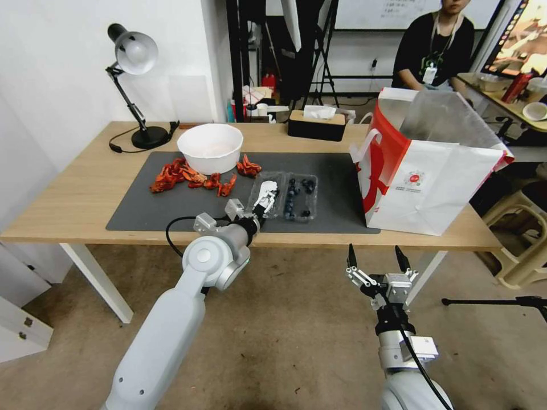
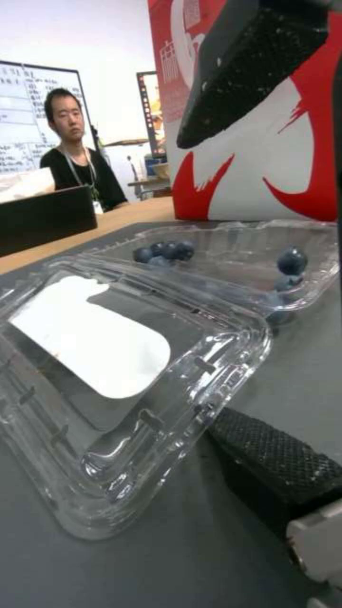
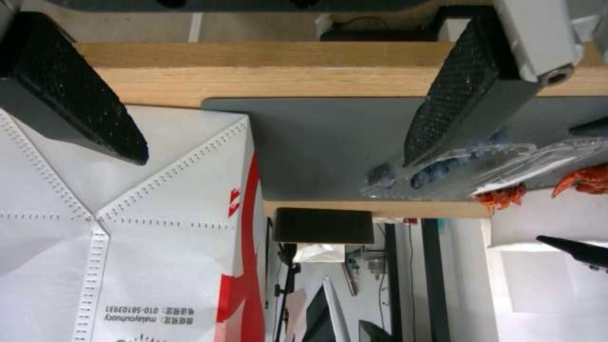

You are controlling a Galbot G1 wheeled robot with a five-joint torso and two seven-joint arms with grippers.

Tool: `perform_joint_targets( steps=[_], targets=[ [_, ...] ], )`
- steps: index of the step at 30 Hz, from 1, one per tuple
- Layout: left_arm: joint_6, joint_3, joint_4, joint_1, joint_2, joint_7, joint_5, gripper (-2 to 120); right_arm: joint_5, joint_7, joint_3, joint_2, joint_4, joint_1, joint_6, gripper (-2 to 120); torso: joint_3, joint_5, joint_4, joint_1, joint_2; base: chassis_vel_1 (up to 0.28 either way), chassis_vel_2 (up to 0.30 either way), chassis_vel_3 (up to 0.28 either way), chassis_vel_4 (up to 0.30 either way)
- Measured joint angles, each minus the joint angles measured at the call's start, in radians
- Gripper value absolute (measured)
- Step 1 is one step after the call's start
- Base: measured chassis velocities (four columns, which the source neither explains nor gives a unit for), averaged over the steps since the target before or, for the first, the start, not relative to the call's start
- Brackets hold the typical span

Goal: Close the takeout container lid, then place the container into the takeout bag.

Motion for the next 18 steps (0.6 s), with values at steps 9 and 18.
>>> perform_joint_targets(
  steps=[9,18],
  targets=[
    [-0.039,0.025,0.008,0.009,0.013,0.107,0.133,100,0.001,-0.001,-0.004,0.0,-0.003,0.007,0.001,100,0.0,0.0,0.0,0.0,0.0,0.0,0.0,0.0,0.0],
    [-0.166,0.094,0.027,0.044,0.039,0.392,0.432,100,-0.001,-0.005,-0.005,-0.002,-0.006,0.003,0.008,100,0.0,0.0001,0.0001,0.0,0.0,0.0,0.0,0.0,0.0]
  ],
)
